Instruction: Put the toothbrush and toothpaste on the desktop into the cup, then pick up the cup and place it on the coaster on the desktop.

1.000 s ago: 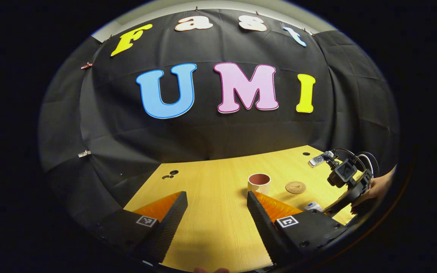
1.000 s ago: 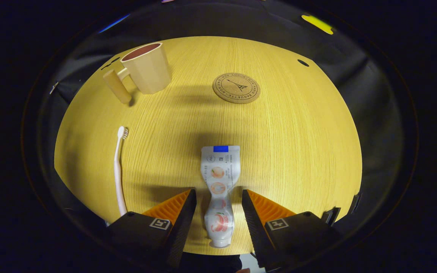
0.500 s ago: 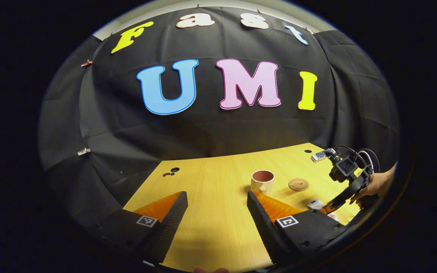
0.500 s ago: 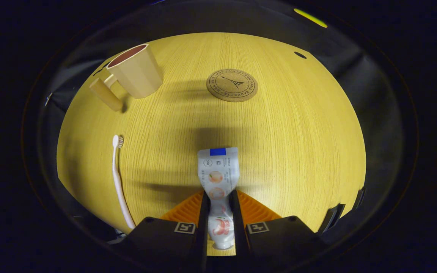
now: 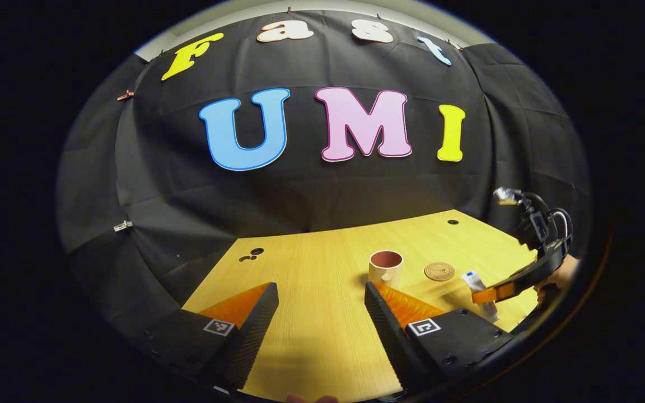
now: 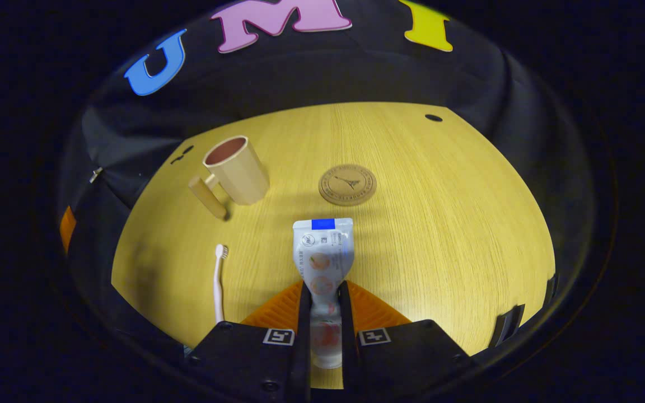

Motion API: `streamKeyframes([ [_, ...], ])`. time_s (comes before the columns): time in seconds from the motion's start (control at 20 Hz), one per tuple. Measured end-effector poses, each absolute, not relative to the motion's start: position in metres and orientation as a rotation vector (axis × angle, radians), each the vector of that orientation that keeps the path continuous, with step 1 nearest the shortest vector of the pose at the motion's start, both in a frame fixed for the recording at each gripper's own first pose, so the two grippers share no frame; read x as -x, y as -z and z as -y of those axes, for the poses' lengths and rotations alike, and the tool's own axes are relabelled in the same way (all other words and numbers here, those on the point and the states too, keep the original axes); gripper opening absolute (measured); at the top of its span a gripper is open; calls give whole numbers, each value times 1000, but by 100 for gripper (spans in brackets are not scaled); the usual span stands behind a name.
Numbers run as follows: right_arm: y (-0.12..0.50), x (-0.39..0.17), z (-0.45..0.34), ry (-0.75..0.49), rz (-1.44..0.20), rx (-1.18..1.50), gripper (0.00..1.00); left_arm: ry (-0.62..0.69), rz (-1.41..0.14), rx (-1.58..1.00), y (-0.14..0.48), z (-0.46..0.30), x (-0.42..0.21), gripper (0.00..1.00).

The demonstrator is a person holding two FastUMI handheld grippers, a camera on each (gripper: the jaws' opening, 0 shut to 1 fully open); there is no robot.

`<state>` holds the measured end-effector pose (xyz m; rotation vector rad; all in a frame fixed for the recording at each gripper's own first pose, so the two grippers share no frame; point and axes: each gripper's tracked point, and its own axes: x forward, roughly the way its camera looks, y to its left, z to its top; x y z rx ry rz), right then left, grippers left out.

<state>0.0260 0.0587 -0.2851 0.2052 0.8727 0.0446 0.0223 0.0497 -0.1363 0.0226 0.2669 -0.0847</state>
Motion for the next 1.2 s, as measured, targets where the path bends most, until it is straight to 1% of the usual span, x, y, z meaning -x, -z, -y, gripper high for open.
streamKeyframes([
  [0.15,227,-61,-79,-107,-722,-303,27,79,-271,-23,138,-49,-19,96],
  [0.35,145,-122,-109,-219,-529,-368,26,78,-282,-25,143,-45,-14,96],
  [0.55,103,-175,-140,-296,-414,-365,26,78,-299,-20,148,-40,-9,96],
  [0.65,107,-205,-157,-322,-398,-370,26,75,-311,-22,153,-36,-6,96],
  [0.85,147,-246,-182,-347,-418,-372,26,79,-364,-4,174,-24,-4,96],
  [1.05,179,-263,-194,-382,-431,-338,26,128,-454,25,209,13,-7,96],
  [1.2,198,-261,-197,-426,-436,-286,26,165,-531,45,239,43,-17,96],
])
